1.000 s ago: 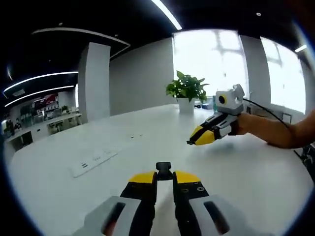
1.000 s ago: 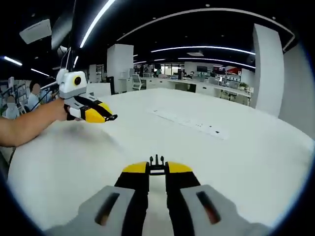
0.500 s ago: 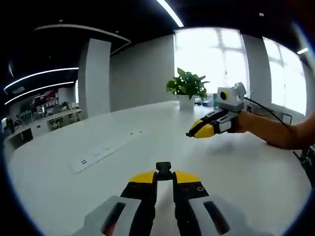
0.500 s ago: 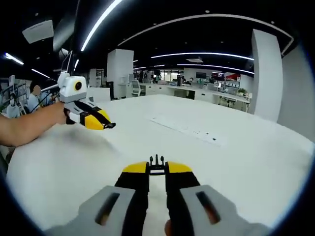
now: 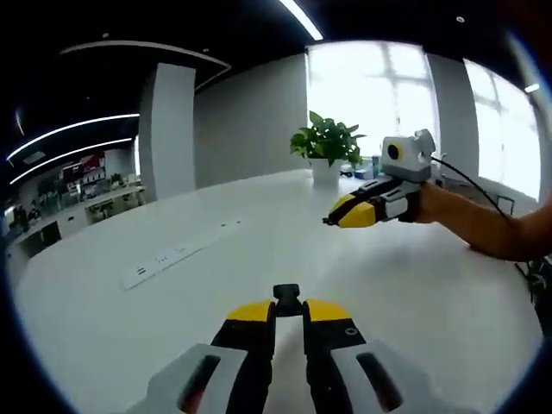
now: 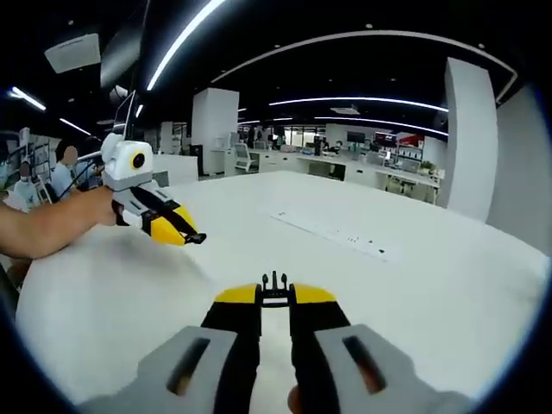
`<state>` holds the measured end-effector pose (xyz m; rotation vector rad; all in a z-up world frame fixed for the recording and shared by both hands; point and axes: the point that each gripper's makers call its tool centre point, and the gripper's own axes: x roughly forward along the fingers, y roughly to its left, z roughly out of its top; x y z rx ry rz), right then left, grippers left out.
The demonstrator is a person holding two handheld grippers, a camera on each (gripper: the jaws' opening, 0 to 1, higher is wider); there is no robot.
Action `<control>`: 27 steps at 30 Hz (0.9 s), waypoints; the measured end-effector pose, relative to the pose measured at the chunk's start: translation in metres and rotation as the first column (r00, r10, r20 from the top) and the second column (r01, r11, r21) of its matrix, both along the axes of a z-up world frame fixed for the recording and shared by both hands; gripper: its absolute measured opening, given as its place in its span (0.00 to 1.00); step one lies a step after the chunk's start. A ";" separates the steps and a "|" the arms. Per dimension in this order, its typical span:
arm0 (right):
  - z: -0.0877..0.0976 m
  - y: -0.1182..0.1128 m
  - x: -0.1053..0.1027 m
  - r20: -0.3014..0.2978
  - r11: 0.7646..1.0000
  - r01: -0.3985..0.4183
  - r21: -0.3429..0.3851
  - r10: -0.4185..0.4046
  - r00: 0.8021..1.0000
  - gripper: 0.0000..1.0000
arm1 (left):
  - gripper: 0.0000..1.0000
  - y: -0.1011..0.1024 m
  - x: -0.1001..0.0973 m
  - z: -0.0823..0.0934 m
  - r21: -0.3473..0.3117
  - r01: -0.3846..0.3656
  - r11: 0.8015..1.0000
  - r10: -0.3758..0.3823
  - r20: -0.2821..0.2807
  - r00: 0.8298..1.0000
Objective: Snap the two parts of the plastic buckle together until the buckle closes and remains connected.
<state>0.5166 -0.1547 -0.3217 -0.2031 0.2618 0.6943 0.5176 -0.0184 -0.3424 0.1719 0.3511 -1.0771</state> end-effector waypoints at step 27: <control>-0.001 0.017 -0.020 -0.016 0.998 -0.062 0.005 0.062 0.998 0.10 | 0.11 0.006 -0.024 0.006 -0.052 0.024 0.998 -0.026 -0.036 0.999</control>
